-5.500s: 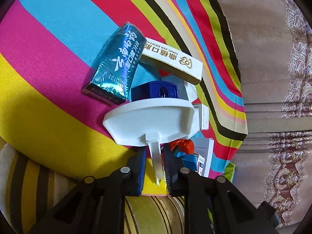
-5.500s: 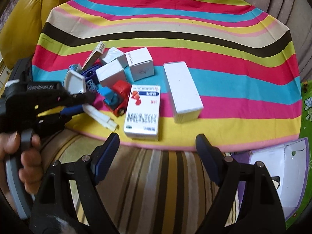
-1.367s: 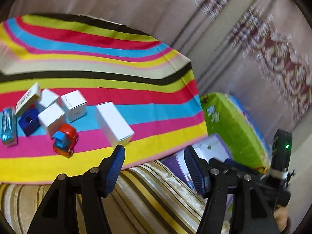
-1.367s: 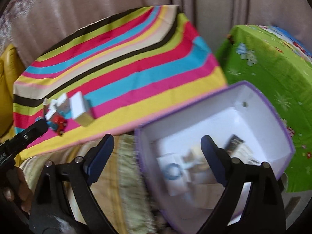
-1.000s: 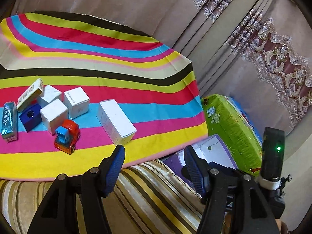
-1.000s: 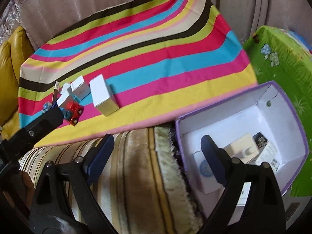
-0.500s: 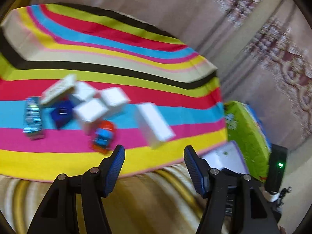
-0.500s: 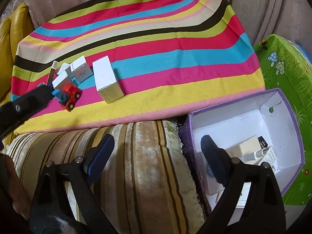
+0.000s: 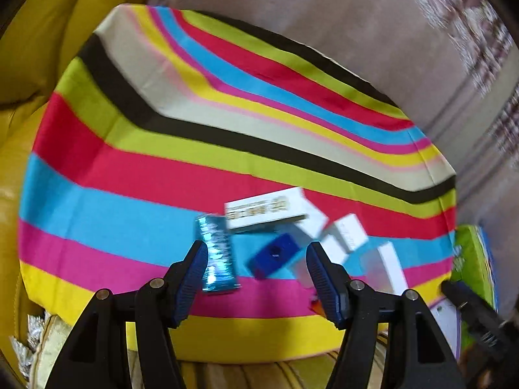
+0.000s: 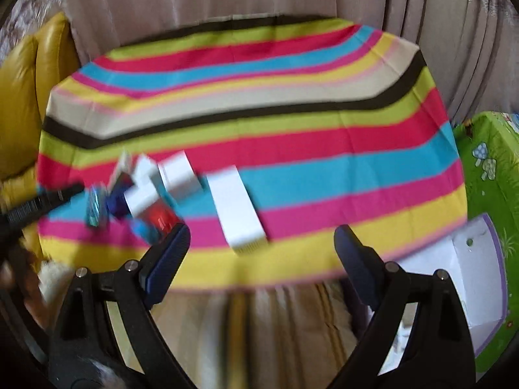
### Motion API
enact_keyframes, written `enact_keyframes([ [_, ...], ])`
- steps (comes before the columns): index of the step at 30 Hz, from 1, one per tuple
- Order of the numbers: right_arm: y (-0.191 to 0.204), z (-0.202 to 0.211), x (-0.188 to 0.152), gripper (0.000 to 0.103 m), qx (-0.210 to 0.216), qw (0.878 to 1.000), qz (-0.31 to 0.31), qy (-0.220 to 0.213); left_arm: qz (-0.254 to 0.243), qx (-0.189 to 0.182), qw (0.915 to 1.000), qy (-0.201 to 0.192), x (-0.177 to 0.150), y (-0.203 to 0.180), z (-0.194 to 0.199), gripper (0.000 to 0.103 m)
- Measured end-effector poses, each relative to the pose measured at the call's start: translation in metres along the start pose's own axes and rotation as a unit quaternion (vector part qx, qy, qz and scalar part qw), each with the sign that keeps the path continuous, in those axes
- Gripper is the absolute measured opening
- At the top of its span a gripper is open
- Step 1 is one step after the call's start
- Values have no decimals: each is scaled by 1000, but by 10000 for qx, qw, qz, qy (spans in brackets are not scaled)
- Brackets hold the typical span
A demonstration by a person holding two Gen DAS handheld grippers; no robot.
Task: Organize rigid objects
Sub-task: 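Move both grippers back over the remaining items on the cloth, then grasp the blue-green packet with the left gripper while the right grasps a long white box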
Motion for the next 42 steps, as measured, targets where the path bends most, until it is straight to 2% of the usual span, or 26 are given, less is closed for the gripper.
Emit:
enact_keyframes([
  [2,9,-1,6,92,61,9998,-89,-191,218,-113,9996,126,-3,8,-12,64],
  [5,20,-9,-2,92,258,9989,-226,-310,345,-163,9992,135,-7,11,-18,64],
  [9,17,-32,-25,92,343,9990,-296,61,370,-30,9992,124,-8,10,-21,64],
  [12,0,-34,-26,92,208,9979,-607,66,277,62,9995,154,-8,6,-25,64],
  [18,1,-47,-22,92,-27,9992,-127,379,270,234,9986,378,-8,11,-35,59],
  [22,2,-51,-21,92,-188,9980,299,521,173,350,9979,510,-10,11,-44,51],
  [26,4,-61,-16,92,-323,9958,600,617,116,408,9975,568,-12,13,-49,50],
  [29,6,-72,-12,92,-329,9942,706,738,38,469,9971,592,-13,12,-53,48],
  [30,7,-77,-12,92,-304,9936,749,784,26,479,9971,597,-13,12,-54,44],
  [36,15,-95,-9,81,-303,9914,904,899,-71,598,9968,527,-13,13,-55,40],
  [42,6,-107,-15,45,-82,9910,628,1183,-69,565,9971,498,-13,17,-55,39],
])
Point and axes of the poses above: each gripper's, at about its wrist camera, not at the fingertips, and z roughly against the way its jaws point, y to its left, x to its top, the point moved 4 cm from there along -z, roughly the way its jaws point, and after that the axes turned 12 degrees about x, right-handed, at the moved point
